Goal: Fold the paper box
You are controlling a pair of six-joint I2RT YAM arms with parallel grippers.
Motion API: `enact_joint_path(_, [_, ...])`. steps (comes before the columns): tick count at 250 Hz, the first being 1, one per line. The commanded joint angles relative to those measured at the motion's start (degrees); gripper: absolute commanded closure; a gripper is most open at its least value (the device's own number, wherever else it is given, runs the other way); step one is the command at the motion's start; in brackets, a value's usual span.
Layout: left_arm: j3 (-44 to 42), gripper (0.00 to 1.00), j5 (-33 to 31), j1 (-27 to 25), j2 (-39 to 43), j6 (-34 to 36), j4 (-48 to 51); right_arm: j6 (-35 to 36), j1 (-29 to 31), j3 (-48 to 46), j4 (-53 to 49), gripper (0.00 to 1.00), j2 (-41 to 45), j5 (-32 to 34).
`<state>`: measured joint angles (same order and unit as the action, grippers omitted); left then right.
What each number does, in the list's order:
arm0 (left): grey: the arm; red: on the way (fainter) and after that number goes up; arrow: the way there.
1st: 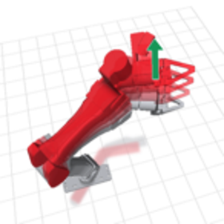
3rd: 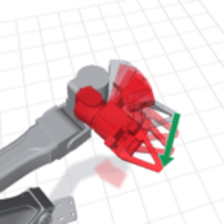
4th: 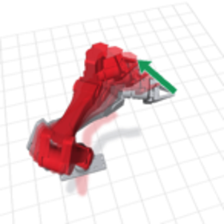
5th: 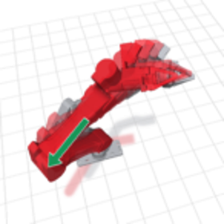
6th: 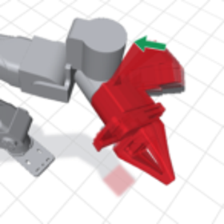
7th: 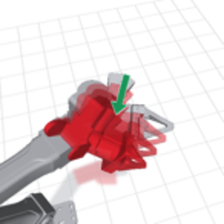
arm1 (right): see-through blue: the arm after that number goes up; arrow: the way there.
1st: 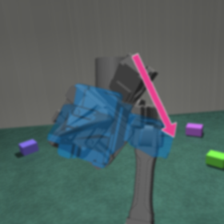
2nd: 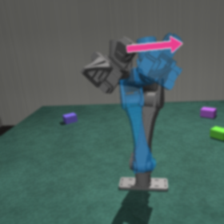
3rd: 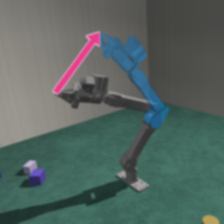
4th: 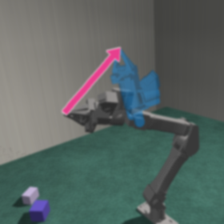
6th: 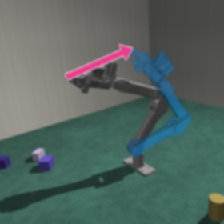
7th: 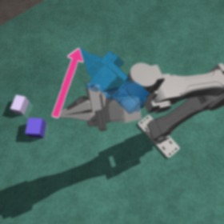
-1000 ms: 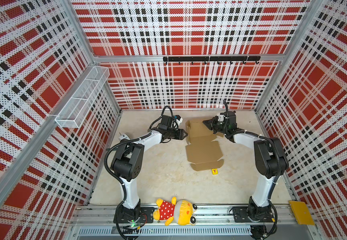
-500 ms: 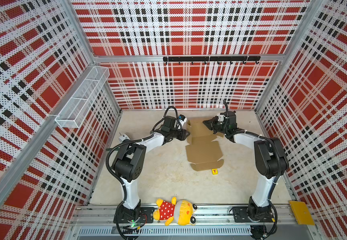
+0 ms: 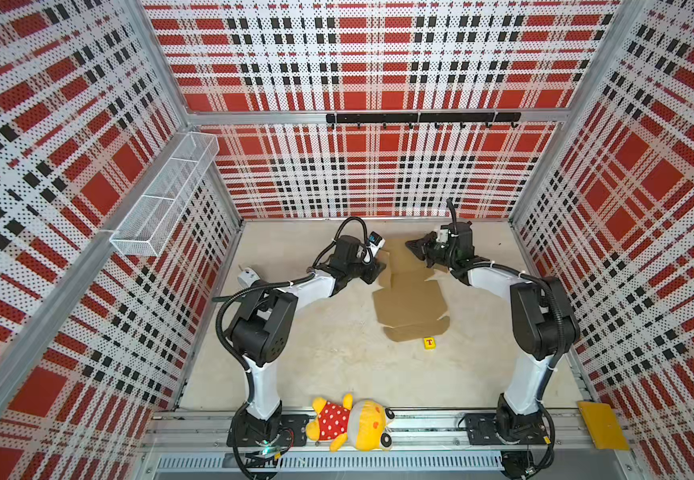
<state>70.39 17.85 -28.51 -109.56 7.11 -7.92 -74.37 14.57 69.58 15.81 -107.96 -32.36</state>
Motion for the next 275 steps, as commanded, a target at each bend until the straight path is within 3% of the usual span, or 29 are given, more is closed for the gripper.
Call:
enact_joint_path(1, [-1.86,0.57,-2.73,-1.56,2.15,3.42,-4.6,-0.31,0.55,-0.92,2.09,0.98,2.96,1.08])
enact_joint_path(113, [-1.49,0.64,-9.95,-3.12,2.24,2.37,-7.84,-0.36,1.33,-3.34,1.55,0.99,6.44,2.24])
enact_joint_path(275, [0.61,0.71,-15.51,-4.13,-0.22,0.88,-9.28,-1.44,3.04,-6.09,2.8,1.0,6.36,4.27])
